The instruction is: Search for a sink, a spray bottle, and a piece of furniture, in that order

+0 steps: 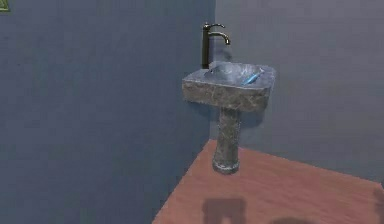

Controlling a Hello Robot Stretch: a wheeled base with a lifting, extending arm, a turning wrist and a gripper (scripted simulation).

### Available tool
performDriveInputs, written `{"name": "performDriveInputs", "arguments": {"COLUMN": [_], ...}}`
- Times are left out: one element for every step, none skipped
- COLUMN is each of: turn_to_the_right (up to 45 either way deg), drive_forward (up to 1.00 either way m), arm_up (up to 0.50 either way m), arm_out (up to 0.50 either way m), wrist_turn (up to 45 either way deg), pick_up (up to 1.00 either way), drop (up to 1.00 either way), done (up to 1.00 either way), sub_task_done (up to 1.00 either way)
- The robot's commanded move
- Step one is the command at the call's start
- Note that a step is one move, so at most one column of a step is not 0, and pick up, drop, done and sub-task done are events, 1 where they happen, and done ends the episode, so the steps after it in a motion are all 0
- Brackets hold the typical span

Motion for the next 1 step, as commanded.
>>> {"name": "performDriveInputs", "arguments": {"turn_to_the_right": [6.0], "drive_forward": [0.00], "arm_up": [0.00], "arm_out": [0.00], "wrist_turn": [0.0], "pick_up": [0.00], "drop": [0.00], "done": [0.00], "sub_task_done": [0.00]}}
